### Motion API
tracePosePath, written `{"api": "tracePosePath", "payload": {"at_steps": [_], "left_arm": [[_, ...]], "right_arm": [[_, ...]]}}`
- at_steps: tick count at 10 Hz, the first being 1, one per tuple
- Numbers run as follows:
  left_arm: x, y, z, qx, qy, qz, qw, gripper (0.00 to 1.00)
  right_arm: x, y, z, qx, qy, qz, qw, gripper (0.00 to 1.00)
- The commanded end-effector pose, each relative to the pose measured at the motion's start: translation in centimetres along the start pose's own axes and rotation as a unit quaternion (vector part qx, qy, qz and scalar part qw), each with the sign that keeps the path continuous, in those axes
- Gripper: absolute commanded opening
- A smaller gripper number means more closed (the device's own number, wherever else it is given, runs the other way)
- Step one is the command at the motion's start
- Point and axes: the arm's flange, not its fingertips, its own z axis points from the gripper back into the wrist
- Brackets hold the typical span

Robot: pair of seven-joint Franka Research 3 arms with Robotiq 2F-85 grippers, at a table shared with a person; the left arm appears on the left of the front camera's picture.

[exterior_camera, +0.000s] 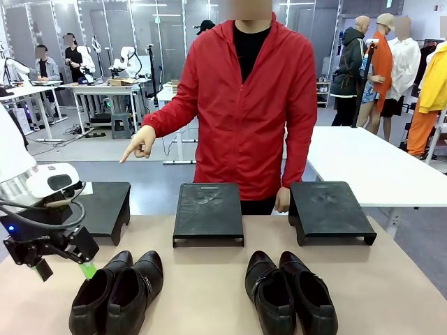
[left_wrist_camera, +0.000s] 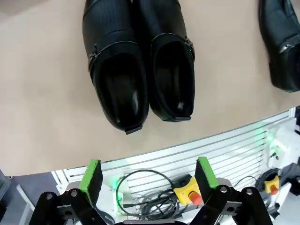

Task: Place the shoes on the stand as instructed by the person.
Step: Pick up one pair of Shoes and place it on the Shoes Stand indicated by the person.

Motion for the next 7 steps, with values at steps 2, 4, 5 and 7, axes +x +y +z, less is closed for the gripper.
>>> {"api": "tracePosePath", "payload": {"at_steps": [2,4,5,7], "left_arm": [[0.0,0.0,0.0,0.000,0.000,0.000,1.000,1.00],[0.0,0.0,0.0,0.000,0.000,0.000,1.000,1.00],[0.0,0.0,0.3,-0.006,-0.005,-0.004,1.000,1.00],[1.4,-1.0,-1.2,-0.009,0.002,0.106,0.994,1.00]], "right_arm": [[-0.1,0.1,0.0,0.005,-0.001,0.003,1.000,1.00],[-0.1,0.1,0.0,0.005,-0.001,0.003,1.000,1.00],[-0.1,0.1,0.0,0.005,-0.001,0.003,1.000,1.00],[-0.1,0.1,0.0,0.005,-0.001,0.003,1.000,1.00]]}}
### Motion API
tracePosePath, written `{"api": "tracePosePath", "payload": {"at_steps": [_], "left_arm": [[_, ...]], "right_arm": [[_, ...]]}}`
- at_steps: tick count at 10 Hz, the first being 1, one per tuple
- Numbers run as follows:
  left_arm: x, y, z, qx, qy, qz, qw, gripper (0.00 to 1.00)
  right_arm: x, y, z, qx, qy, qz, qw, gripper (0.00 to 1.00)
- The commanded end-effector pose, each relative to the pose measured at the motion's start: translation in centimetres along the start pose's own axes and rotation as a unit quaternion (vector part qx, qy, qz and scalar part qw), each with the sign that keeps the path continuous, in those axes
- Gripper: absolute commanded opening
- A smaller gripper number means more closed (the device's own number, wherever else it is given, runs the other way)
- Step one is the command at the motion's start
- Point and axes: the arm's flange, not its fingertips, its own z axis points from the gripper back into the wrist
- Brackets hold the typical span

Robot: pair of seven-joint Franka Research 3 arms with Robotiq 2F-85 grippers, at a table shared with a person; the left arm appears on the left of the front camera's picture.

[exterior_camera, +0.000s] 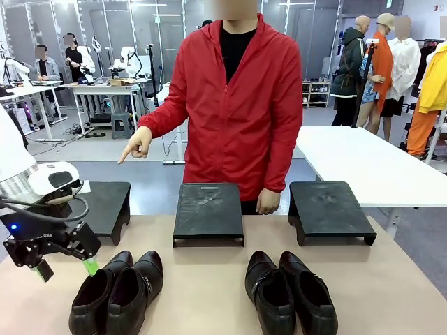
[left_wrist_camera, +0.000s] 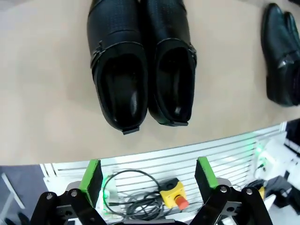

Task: Place the shoes on the stand as instructed by the person.
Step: Pick up one pair of Shoes and place it on the Shoes Stand indicated by the person.

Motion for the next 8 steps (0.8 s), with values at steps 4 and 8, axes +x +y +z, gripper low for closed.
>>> {"api": "tracePosePath", "payload": {"at_steps": [4,8], "left_arm": [[3.1,-2.9,-5.2,0.000,-0.018,0.049,0.999,1.00],[5.0,-4.8,-9.8,0.053,-0.021,0.058,0.997,1.00]], "right_arm": [[-0.1,0.1,0.0,0.005,-0.001,0.003,1.000,1.00],[-0.1,0.1,0.0,0.005,-0.001,0.003,1.000,1.00]]}}
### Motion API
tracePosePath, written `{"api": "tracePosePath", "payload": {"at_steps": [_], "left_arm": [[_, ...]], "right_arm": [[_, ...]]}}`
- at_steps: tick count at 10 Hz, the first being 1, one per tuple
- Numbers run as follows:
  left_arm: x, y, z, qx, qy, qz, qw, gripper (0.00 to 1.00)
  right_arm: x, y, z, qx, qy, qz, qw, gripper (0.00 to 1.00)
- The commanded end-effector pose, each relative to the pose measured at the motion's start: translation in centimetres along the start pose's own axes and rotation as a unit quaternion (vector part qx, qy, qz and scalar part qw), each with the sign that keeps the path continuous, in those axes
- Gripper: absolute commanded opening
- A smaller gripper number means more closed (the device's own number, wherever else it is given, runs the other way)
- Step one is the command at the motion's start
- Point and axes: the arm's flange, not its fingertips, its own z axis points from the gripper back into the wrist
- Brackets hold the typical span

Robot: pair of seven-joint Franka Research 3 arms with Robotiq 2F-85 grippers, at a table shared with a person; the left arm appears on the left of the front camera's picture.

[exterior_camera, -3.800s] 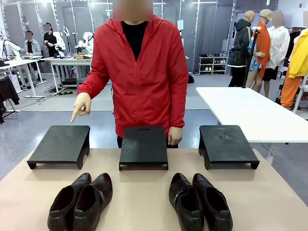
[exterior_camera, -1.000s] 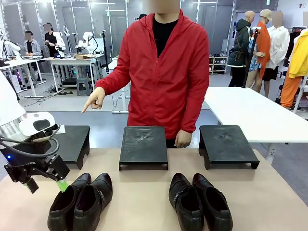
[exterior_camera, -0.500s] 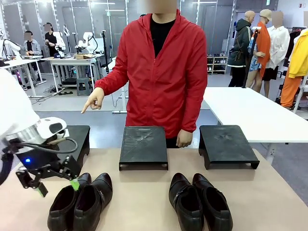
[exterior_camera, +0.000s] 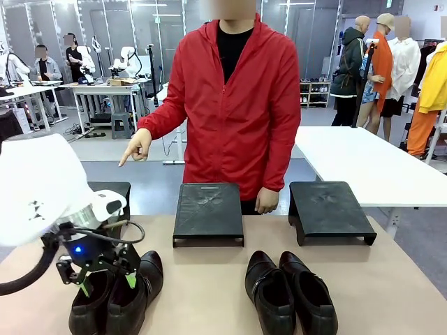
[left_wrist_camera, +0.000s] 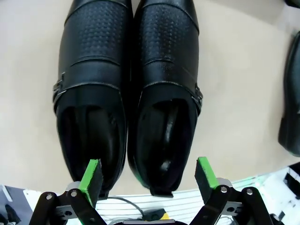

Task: Place the shoes on the stand as instructed by the person.
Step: Pick up one pair of Shoes and place it on the Shoes Stand indicated by the person.

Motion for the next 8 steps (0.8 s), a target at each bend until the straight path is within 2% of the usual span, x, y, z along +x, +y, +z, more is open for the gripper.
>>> {"api": "tracePosePath", "payload": {"at_steps": [1,8], "left_arm": [[1.3,-1.4,-1.4,0.017,-0.009,0.008,1.000,1.00],[1.3,-1.0,-3.9,0.062,-0.001,0.017,0.998,1.00]], "right_arm": [[-0.1,0.1,0.0,0.005,0.000,0.003,1.000,1.00],[-0.1,0.1,0.0,0.005,0.000,0.003,1.000,1.00]]}}
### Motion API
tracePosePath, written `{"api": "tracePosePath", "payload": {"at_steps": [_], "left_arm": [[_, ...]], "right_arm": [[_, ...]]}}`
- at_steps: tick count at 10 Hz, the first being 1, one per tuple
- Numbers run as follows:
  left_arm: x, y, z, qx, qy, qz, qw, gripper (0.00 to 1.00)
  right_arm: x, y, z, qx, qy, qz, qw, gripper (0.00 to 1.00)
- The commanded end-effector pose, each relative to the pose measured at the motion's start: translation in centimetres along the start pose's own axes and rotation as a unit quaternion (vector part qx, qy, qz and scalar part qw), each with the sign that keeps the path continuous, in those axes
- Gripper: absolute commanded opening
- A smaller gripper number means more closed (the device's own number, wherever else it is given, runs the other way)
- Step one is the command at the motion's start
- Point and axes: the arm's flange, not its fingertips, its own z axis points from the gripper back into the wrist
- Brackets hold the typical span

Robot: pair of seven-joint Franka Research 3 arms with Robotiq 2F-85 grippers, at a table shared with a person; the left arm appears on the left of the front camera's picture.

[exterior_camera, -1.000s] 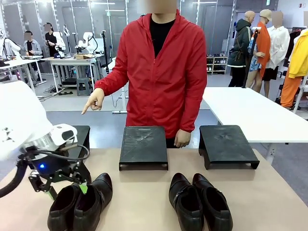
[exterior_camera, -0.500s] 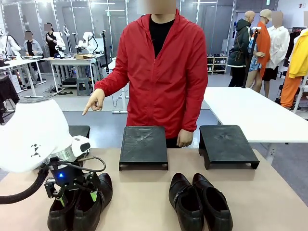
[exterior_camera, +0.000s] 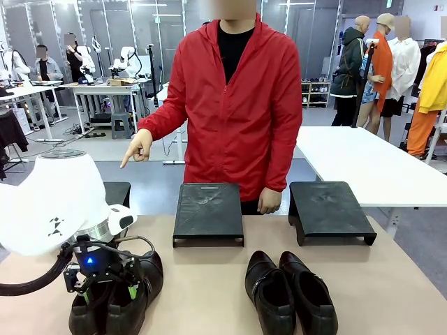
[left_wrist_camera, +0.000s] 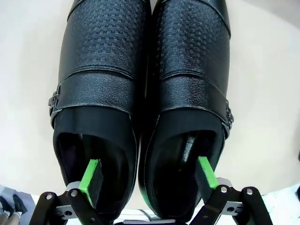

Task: Place the shoes on the stand as instructed by the person.
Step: Pick up one pair of Shoes and place it on the Shoes Stand indicated by the person.

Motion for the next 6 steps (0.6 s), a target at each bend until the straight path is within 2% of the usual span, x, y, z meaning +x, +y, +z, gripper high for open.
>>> {"api": "tracePosePath", "payload": {"at_steps": [1,2,4,6], "left_arm": [[0.53,-0.93,-0.55,0.019,-0.012,0.011,1.000,0.80],[0.68,-1.12,-0.88,0.028,-0.010,0.016,0.999,0.41],[0.67,-1.16,-1.06,0.032,-0.013,0.012,0.999,0.00],[0.74,-1.29,-1.22,0.033,-0.014,0.009,0.999,0.00]], "right_arm": [[-0.07,0.08,0.02,0.005,0.000,0.003,1.000,1.00],[-0.07,0.08,0.02,0.005,0.000,0.003,1.000,1.00],[-0.07,0.08,0.02,0.005,0.000,0.003,1.000,1.00],[-0.07,0.08,0.02,0.005,0.000,0.003,1.000,1.00]]}}
